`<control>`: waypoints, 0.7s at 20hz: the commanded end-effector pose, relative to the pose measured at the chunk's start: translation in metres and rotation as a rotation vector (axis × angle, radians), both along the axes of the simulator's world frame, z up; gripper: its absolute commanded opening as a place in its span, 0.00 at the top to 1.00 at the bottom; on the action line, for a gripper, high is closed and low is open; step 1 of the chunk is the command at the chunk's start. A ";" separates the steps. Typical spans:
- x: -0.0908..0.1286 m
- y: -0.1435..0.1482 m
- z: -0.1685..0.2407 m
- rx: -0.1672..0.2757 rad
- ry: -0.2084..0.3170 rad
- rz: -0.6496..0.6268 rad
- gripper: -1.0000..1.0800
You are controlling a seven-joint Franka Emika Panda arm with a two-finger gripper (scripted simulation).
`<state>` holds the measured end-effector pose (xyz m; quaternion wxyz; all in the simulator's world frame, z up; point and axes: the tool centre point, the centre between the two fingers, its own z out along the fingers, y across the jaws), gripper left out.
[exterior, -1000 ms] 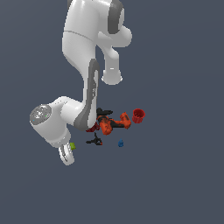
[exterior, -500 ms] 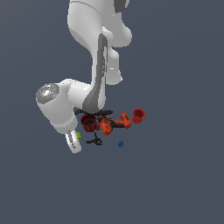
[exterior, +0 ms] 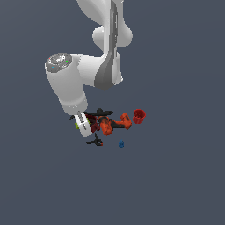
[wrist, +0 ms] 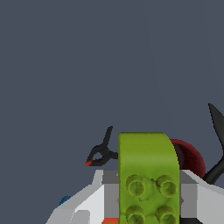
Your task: Pick up a designated object from a clutter of objects.
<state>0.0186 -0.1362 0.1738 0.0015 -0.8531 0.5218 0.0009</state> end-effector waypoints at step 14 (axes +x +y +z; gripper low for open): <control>-0.060 0.078 0.127 -0.006 0.000 -0.001 1.00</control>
